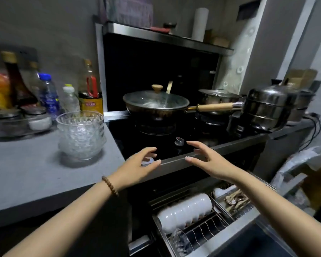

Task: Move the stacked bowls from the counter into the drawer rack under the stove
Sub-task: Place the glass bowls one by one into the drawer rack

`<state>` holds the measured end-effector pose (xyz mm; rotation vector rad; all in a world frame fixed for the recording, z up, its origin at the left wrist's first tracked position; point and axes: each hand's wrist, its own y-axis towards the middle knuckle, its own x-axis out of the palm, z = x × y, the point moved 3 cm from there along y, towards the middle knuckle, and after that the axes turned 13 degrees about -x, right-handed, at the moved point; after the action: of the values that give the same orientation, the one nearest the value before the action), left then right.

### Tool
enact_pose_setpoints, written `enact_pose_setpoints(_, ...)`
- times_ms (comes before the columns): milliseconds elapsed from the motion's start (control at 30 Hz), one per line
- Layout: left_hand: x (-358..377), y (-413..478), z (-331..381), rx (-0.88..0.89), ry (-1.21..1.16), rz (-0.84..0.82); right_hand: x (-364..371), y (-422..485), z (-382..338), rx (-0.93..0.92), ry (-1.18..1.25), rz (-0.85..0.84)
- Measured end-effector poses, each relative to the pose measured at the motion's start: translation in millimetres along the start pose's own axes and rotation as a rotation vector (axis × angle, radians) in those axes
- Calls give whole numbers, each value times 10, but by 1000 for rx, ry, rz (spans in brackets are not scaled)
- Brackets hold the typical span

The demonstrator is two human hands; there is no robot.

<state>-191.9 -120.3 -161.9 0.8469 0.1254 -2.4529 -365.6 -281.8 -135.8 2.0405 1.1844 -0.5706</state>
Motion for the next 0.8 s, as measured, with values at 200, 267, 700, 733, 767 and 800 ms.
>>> enact_pose_setpoints(200,-982,-187,143,18,5,173,193,575,-629,-146,-10,-41)
enact_pose_setpoints(267,-1264,-253,111,18,22,242,294,757,-805,-191,-17,-55)
enact_pose_setpoints(700,-2227,-408,-683,-187,72,431,1159,1669,-1336,-299,88,-156)
enact_pose_setpoints(733,-2228,-388,-742,-205,60,430,1220,1716,-1332,-294,103,-160)
enact_pose_setpoints(767,-2222,-361,-794,-222,48,427,1278,1760,-1322,-287,117,-158)
enact_pose_setpoints(800,-2211,-330,-837,-238,32,423,1332,1798,-1310,-278,132,-150)
